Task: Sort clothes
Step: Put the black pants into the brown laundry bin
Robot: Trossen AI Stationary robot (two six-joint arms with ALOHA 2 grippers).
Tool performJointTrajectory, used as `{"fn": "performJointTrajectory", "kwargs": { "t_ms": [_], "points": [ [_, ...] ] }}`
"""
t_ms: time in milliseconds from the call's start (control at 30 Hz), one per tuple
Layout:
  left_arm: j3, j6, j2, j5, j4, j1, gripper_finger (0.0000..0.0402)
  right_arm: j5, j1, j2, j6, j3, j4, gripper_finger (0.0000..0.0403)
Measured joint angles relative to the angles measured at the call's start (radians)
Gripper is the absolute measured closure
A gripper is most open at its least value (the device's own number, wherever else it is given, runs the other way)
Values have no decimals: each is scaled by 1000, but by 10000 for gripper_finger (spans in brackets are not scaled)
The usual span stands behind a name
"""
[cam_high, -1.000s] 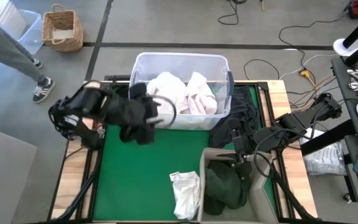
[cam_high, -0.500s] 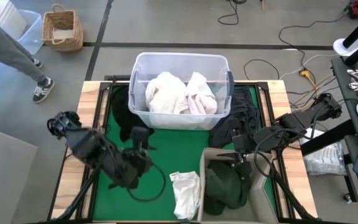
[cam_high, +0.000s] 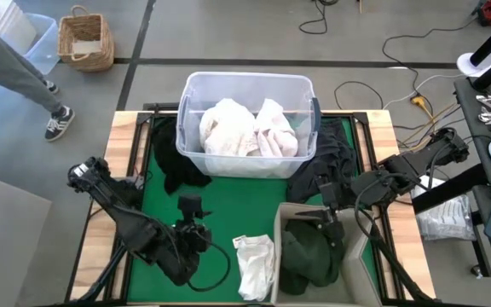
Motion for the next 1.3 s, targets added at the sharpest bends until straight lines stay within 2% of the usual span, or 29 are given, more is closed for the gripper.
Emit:
{"fn": "performJointTrajectory", "kwargs": {
  "t_ms": [233,467,667,1133,1300],
  "points": [
    [-114,-149,-8,-120,9,-37,187,0,0,51,-54,82,22,238],
    [-201,-237,-18,-230,2,-73,204,30,-10,163,-78,205,9,229],
    [-267,-394,-61,-232,-38,-81,214,53,-44,278,-73,379,-92,223],
    [-474,-723,-200,-222,-74,-83,216,52,-130,532,-66,883,-506,220],
    [-533,-896,-242,-109,-157,-83,216,52,-165,602,-101,988,-563,220]
  ]
}}
